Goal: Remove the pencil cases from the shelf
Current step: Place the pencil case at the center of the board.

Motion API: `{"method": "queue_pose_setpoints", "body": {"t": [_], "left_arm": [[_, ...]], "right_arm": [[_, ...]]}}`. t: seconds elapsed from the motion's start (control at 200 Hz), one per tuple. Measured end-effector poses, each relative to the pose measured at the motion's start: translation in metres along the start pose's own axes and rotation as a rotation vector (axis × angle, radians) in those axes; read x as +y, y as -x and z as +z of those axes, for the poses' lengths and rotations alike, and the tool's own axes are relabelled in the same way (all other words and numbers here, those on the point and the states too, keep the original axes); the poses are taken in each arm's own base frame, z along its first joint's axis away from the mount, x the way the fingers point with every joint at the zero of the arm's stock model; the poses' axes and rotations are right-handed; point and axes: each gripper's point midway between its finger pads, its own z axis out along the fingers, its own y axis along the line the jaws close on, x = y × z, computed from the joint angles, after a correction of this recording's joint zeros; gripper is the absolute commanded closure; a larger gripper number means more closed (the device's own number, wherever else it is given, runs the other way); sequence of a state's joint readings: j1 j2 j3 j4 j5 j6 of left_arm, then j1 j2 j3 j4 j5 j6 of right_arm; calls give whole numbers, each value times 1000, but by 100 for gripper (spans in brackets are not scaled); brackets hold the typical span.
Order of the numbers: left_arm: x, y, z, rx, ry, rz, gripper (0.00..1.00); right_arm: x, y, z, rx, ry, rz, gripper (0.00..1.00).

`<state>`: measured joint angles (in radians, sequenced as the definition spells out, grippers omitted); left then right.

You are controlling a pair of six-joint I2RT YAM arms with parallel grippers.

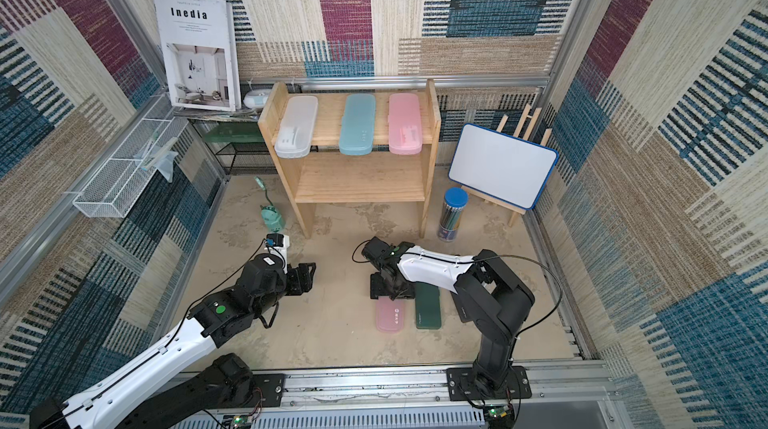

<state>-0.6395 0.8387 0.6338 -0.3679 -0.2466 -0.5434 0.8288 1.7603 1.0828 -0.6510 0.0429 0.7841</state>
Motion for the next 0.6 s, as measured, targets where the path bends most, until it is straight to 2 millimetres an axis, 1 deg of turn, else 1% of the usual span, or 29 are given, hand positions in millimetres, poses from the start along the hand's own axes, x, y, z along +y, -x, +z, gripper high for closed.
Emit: {"method": "queue_pose_setpoints", "body": {"t": [0.045,0.09,0.14,0.296,0.406,0.521,0.601], "left_arm": [[0,0,0,0,1,-1,24],[1,0,0,2,2,-1,24],[0,0,1,4,0,-1,24],[0,1,1,4,-1,-4,23],[-2,5,-1,-2,-7,-7,22],[-10,13,-5,-10,-43,-15,20],[-19,25,-12,-30,-83,-28,19]], "right_arm": [[-3,2,-1,0,-6,2,22],[-6,4,-2,-2,-14,3,10],[-7,7,-3,-6,-21,1,0],[-3,15,-10,-28,-16,-29,1],[5,25,-23,-66,8,-43,1],[14,39,-50,-143,53,-56,1],[19,50,-79,-227,96,-67,1]]}}
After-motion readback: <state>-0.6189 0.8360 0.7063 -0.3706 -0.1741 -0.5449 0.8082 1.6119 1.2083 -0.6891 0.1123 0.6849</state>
